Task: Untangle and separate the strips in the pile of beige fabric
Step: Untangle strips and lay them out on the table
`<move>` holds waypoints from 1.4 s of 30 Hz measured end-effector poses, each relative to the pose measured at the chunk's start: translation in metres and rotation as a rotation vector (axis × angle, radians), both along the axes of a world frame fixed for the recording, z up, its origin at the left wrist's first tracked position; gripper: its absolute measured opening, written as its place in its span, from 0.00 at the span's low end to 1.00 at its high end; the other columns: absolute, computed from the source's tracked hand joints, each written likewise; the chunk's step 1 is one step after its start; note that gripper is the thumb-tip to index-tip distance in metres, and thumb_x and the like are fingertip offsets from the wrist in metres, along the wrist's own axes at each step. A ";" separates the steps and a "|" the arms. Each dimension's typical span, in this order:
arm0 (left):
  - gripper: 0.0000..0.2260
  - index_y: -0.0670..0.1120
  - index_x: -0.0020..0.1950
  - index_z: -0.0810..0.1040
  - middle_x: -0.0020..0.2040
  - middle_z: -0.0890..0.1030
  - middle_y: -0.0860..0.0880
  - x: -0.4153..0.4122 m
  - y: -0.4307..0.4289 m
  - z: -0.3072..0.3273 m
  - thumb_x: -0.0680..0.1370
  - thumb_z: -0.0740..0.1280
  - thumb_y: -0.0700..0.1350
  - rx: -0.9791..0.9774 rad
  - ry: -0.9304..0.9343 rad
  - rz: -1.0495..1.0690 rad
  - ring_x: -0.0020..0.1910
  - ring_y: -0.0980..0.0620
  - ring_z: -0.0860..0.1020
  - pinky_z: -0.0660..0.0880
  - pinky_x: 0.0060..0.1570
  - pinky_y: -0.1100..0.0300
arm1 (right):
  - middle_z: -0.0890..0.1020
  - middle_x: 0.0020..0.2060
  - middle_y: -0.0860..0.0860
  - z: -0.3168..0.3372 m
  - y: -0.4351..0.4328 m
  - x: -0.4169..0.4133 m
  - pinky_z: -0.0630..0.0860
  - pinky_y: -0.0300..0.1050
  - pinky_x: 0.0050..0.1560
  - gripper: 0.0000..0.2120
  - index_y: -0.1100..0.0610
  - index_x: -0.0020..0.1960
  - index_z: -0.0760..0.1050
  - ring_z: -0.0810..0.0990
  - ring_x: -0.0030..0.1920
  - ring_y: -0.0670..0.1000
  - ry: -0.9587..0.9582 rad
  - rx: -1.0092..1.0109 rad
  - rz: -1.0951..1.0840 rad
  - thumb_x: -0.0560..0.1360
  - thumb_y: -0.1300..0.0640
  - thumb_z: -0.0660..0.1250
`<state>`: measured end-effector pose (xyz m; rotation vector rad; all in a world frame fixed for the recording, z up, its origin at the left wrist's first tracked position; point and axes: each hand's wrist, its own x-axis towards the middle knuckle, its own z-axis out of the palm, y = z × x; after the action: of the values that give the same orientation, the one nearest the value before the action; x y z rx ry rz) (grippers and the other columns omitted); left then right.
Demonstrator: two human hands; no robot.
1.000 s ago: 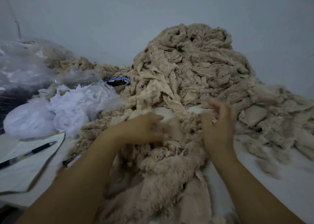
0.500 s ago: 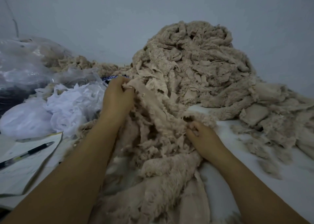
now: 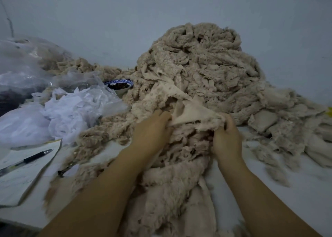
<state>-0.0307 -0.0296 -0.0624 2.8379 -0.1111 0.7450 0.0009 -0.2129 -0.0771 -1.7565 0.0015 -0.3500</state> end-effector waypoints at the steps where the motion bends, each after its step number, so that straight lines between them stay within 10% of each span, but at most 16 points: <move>1: 0.12 0.48 0.63 0.75 0.58 0.74 0.49 0.000 0.009 -0.001 0.81 0.64 0.48 -0.046 0.018 0.084 0.50 0.47 0.76 0.73 0.42 0.52 | 0.79 0.48 0.46 0.000 0.002 -0.002 0.71 0.35 0.31 0.12 0.45 0.61 0.73 0.75 0.35 0.39 -0.005 -0.015 0.005 0.84 0.56 0.55; 5: 0.02 0.49 0.49 0.77 0.45 0.75 0.50 0.003 0.031 0.002 0.78 0.66 0.47 -0.710 -0.154 0.238 0.39 0.51 0.74 0.67 0.34 0.58 | 0.77 0.65 0.55 -0.002 0.010 -0.004 0.77 0.47 0.54 0.18 0.54 0.73 0.68 0.78 0.60 0.53 -0.036 -0.063 0.032 0.84 0.57 0.54; 11: 0.23 0.44 0.28 0.83 0.31 0.83 0.47 -0.004 0.040 0.001 0.81 0.61 0.49 -2.131 0.123 -0.055 0.29 0.51 0.82 0.79 0.28 0.61 | 0.72 0.36 0.51 -0.004 -0.007 0.013 0.65 0.45 0.35 0.11 0.52 0.44 0.67 0.70 0.38 0.54 0.005 0.029 -0.156 0.84 0.55 0.53; 17: 0.14 0.39 0.58 0.79 0.52 0.84 0.44 -0.002 0.052 0.001 0.80 0.63 0.47 -2.121 0.057 -0.317 0.52 0.48 0.83 0.79 0.53 0.56 | 0.74 0.28 0.50 0.001 -0.014 0.017 0.66 0.34 0.22 0.14 0.55 0.44 0.69 0.71 0.21 0.45 0.284 0.826 -0.046 0.85 0.53 0.51; 20: 0.16 0.46 0.60 0.79 0.52 0.84 0.47 -0.002 0.046 0.001 0.81 0.61 0.54 -1.769 0.105 -0.169 0.48 0.52 0.83 0.79 0.43 0.58 | 0.73 0.21 0.47 0.005 -0.021 0.016 0.64 0.32 0.20 0.17 0.54 0.37 0.66 0.69 0.19 0.44 0.333 0.968 -0.031 0.84 0.53 0.52; 24: 0.15 0.49 0.42 0.78 0.41 0.81 0.50 -0.004 0.037 -0.009 0.81 0.61 0.56 -0.943 0.119 0.238 0.41 0.51 0.77 0.68 0.38 0.59 | 0.74 0.25 0.45 0.006 -0.014 0.012 0.68 0.33 0.24 0.12 0.53 0.38 0.67 0.74 0.27 0.45 0.213 0.865 0.004 0.81 0.57 0.56; 30: 0.14 0.65 0.46 0.85 0.46 0.85 0.62 -0.018 0.021 -0.006 0.75 0.62 0.68 -1.077 0.397 -0.267 0.47 0.63 0.83 0.76 0.50 0.62 | 0.76 0.48 0.28 0.002 0.011 -0.010 0.71 0.23 0.40 0.14 0.33 0.56 0.70 0.74 0.49 0.26 -0.065 -0.143 0.543 0.72 0.32 0.62; 34: 0.28 0.49 0.45 0.85 0.40 0.85 0.50 -0.018 -0.005 -0.015 0.74 0.58 0.71 -0.891 0.266 -0.339 0.41 0.57 0.82 0.80 0.46 0.56 | 0.78 0.43 0.30 -0.011 0.022 -0.010 0.69 0.23 0.39 0.07 0.35 0.55 0.70 0.76 0.45 0.29 -0.048 -0.497 0.637 0.79 0.45 0.64; 39: 0.15 0.47 0.47 0.82 0.42 0.82 0.55 -0.007 0.012 -0.012 0.82 0.61 0.54 -0.781 -0.106 -0.054 0.42 0.57 0.79 0.76 0.47 0.57 | 0.78 0.36 0.50 -0.004 0.002 0.005 0.68 0.43 0.37 0.15 0.49 0.41 0.76 0.75 0.37 0.52 0.031 -0.056 0.128 0.82 0.47 0.58; 42: 0.13 0.48 0.64 0.76 0.65 0.75 0.44 0.002 0.043 -0.020 0.81 0.62 0.48 -0.537 0.022 0.322 0.64 0.44 0.71 0.69 0.64 0.48 | 0.74 0.33 0.54 -0.003 -0.008 0.008 0.66 0.49 0.39 0.13 0.49 0.39 0.77 0.71 0.35 0.54 0.108 0.133 0.031 0.80 0.51 0.60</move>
<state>-0.0290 0.0130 -0.0829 2.3656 0.4858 0.6748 0.0086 -0.2206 -0.0806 -1.6401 0.0735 -0.2274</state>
